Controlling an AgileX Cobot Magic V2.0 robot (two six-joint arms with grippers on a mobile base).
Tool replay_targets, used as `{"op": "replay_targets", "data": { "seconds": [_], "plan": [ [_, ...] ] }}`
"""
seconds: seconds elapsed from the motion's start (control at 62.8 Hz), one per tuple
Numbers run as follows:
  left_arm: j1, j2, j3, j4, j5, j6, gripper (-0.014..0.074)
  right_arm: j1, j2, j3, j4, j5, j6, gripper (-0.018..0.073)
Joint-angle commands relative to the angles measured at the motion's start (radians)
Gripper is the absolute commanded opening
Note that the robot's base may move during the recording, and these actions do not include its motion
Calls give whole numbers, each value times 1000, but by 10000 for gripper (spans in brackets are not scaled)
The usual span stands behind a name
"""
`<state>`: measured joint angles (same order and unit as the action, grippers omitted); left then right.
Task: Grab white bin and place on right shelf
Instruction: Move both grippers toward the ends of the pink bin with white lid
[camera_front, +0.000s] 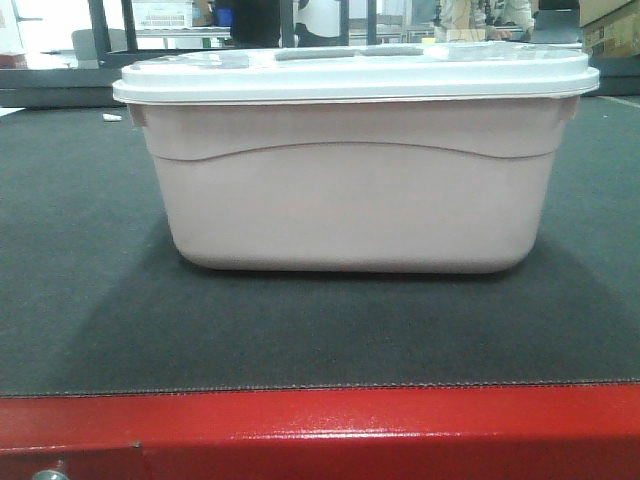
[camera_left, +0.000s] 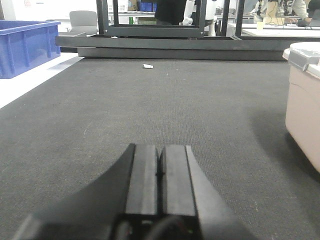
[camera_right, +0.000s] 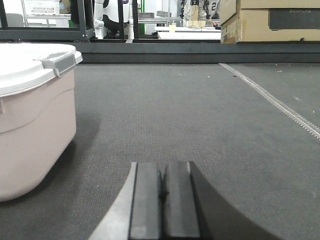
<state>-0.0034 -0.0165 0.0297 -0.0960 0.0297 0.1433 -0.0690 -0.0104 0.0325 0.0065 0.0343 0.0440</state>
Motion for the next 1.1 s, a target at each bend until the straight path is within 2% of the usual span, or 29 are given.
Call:
{"op": "replay_targets", "data": {
  "seconds": [0.0, 0.573, 0.843, 1.082],
  "plan": [
    [3, -7, 21, -2, -82, -3, -118, -6, -8, -8, -7, -87, -6, 68],
    [3, -7, 21, -4, -99, -3, -118, -6, -8, -8, -7, -103, -6, 68],
    [3, -7, 21, -57, -105, -3, -118, -6, -8, -8, -7, -114, -6, 68],
    [3, -1, -6, -94, -225, -3, -117, -6, -8, -20, -7, -170, -6, 68]
  ]
}}
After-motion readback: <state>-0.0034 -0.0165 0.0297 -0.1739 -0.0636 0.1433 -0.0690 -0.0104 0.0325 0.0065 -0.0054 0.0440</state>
